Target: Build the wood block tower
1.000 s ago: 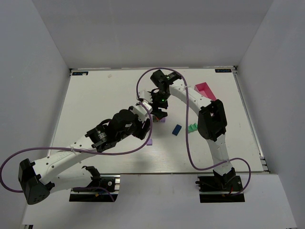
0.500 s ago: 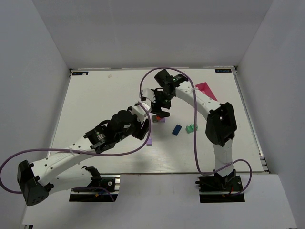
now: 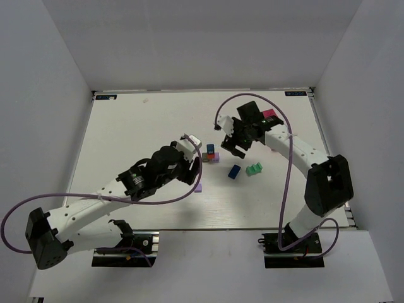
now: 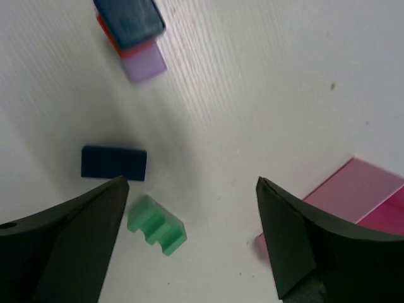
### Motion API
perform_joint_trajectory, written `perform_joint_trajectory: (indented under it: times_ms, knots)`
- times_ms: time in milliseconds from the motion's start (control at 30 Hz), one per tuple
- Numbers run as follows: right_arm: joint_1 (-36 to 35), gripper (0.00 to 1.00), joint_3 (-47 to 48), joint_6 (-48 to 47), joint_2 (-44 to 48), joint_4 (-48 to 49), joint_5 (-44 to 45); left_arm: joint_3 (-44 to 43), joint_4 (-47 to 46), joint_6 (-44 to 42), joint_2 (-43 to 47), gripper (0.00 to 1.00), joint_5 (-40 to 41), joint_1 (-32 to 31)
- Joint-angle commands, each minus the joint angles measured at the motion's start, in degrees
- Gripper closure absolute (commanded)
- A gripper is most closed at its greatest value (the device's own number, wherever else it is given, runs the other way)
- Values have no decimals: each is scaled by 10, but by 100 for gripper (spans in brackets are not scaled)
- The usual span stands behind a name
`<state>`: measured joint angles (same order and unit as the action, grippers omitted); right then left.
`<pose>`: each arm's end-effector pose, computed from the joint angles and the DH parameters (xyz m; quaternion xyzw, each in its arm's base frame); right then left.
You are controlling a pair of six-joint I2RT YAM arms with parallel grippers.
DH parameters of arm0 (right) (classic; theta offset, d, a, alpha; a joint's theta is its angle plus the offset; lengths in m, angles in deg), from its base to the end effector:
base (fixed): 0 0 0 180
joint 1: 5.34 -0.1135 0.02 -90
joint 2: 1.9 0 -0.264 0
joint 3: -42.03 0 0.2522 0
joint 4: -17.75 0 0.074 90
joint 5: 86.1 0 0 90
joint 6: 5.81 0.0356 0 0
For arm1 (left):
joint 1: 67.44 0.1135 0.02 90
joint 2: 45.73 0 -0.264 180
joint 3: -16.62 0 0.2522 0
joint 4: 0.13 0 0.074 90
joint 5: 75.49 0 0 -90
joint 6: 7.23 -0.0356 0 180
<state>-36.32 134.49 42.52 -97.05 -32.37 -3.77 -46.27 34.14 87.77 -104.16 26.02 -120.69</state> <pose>0.3076 0.1902 0.2775 -0.5774 0.7493 0.0335 0.3227 0.1419 -0.1782 0.3039 0.3060 0.8062 -0.1670 0.4781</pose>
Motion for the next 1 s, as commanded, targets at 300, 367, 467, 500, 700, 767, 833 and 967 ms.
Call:
perform_joint_trajectory:
  times_ms: [300,367,467,500,700,767,833,967]
  knots:
    - [90,82,-209,-175,155,14,-142,-65,42,84,-156,79,29,3]
    - [96,72,-225,-199,162,13,-154,-81,53,85,-180,72,29,3]
    - [105,42,-239,-242,161,13,-149,-100,59,85,-210,18,29,3]
    - [109,38,-237,-250,147,9,-143,-107,66,85,-216,11,29,3]
    - [138,32,-199,-340,101,-33,-150,-121,98,85,-233,1,77,3]
    - [145,32,-189,-373,92,-53,-168,-114,92,85,-216,1,77,3]
    - [158,33,-184,-427,84,-75,-188,-99,84,85,-195,1,65,3]
    - [176,33,-191,-501,85,-82,-225,-86,69,79,-182,1,51,3]
